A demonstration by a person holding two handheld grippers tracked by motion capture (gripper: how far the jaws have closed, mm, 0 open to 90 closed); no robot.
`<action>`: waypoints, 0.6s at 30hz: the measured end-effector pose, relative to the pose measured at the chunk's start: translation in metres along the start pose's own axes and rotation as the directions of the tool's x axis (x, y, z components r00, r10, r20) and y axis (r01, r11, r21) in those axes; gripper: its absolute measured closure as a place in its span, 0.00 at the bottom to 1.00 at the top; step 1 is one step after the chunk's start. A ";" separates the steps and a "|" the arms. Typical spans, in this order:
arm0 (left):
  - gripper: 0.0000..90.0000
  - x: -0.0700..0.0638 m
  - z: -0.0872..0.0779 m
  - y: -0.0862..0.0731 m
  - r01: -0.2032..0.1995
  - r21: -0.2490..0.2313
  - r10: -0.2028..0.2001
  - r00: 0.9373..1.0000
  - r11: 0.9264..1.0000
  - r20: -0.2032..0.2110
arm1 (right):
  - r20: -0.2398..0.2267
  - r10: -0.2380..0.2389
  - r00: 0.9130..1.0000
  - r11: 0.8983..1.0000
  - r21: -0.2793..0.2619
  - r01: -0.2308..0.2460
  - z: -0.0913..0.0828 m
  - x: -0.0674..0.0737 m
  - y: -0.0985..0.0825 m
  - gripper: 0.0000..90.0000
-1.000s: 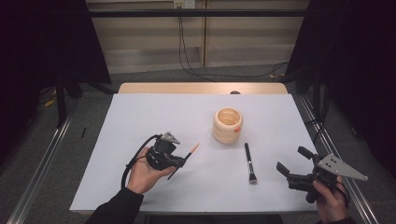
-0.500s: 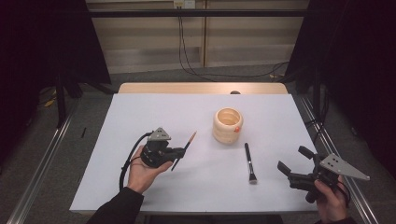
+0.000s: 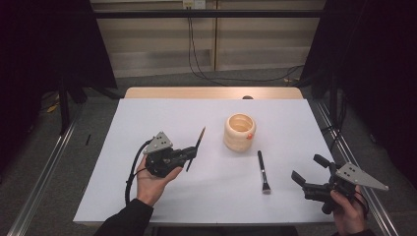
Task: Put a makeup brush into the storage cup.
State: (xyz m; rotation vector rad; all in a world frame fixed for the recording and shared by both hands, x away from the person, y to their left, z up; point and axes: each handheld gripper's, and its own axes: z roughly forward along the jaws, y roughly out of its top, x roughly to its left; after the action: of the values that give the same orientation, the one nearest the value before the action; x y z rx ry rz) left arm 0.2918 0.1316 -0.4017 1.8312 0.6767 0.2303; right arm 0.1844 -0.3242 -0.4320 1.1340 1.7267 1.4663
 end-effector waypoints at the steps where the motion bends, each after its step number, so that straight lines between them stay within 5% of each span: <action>1: 0.93 -0.001 -0.001 0.001 0.004 -0.009 -0.004 1.000 1.000 -0.017 | -0.002 0.001 1.000 1.000 -0.001 -0.001 0.000 0.000 0.000 0.01; 9: 0.93 0.003 -0.019 0.011 0.041 -0.126 -0.045 0.998 0.991 -0.033 | 0.003 0.033 0.999 0.999 -0.011 -0.033 0.000 -0.001 0.000 0.01; 18: 0.93 0.001 -0.020 0.015 0.045 -0.133 -0.045 0.999 0.990 0.001 | -0.008 0.031 0.999 0.999 -0.020 -0.031 0.000 0.000 -0.001 0.00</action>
State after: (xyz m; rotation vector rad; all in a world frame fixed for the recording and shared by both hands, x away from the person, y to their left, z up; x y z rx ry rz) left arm 0.2880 0.1451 -0.3812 1.6867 0.6874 0.2422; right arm 0.1840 -0.3240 -0.4328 1.1507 1.7026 1.5058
